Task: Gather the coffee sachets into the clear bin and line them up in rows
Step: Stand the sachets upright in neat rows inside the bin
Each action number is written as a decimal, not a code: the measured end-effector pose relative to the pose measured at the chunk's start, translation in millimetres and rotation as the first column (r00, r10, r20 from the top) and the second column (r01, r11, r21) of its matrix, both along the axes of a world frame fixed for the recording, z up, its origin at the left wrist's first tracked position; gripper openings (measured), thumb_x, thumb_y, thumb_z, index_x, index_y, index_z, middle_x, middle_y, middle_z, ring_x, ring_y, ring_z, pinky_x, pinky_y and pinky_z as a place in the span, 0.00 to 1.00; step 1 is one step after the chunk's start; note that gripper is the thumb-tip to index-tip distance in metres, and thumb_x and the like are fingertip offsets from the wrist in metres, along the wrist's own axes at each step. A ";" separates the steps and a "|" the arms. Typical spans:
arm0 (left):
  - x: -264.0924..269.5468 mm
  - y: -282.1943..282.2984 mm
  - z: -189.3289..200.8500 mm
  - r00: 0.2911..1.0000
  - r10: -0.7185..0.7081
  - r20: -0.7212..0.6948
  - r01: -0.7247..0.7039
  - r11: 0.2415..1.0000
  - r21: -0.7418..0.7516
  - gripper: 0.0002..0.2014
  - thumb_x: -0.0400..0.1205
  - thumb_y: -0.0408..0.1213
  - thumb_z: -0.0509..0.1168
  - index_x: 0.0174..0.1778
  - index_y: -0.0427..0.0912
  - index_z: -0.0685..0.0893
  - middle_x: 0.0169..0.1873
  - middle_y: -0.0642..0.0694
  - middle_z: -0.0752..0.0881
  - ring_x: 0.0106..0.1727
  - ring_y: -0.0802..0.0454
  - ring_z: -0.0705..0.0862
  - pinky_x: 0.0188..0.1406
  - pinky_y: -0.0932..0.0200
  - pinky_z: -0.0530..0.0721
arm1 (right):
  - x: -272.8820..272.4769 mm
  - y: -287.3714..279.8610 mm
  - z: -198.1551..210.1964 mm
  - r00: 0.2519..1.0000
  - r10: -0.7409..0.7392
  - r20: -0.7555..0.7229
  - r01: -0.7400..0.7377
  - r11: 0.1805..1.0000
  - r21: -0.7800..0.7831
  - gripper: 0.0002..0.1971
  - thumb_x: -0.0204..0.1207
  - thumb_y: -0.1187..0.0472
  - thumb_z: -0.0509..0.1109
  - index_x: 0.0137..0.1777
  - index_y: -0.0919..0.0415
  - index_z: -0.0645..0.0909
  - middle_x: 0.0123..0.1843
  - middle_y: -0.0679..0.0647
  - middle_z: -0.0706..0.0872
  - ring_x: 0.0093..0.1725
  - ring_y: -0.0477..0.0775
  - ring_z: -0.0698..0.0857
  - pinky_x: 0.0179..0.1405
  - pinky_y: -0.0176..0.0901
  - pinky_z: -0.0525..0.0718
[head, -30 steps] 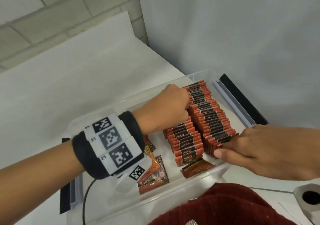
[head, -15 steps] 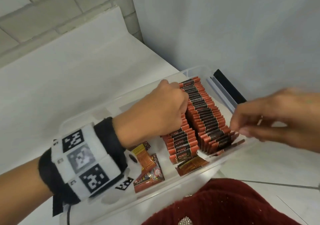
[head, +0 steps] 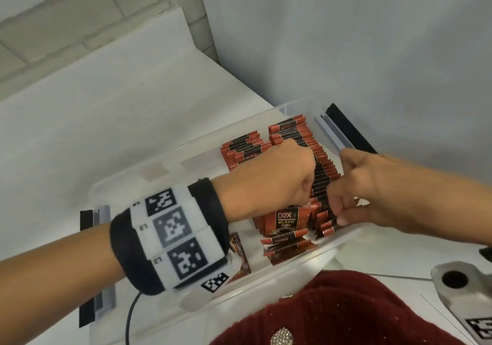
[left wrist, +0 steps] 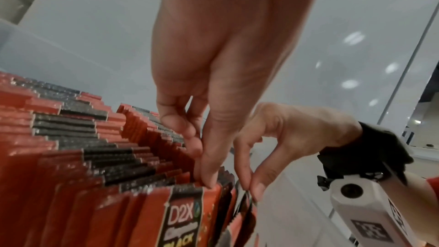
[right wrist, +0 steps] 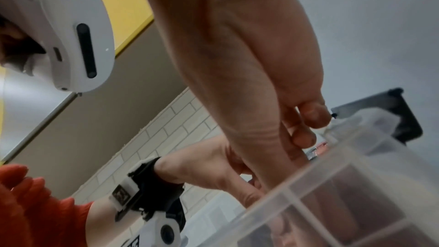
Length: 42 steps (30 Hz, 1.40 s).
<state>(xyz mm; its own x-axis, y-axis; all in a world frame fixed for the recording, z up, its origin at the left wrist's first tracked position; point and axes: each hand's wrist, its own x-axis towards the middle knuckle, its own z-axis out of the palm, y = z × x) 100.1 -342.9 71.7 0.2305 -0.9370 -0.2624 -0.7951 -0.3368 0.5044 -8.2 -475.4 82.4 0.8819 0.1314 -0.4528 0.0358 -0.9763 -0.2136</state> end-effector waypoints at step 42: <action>32.6 4.9 15.2 0.541 0.641 -0.544 -0.618 0.742 0.259 0.12 0.85 0.28 0.57 0.41 0.50 0.72 0.61 0.35 0.85 0.62 0.41 0.84 0.66 0.36 0.80 | -21.0 17.4 -1.7 0.987 0.011 -0.162 0.024 0.977 0.214 0.36 0.67 0.27 0.28 0.51 0.38 0.76 0.45 0.35 0.77 0.49 0.33 0.78 0.60 0.30 0.76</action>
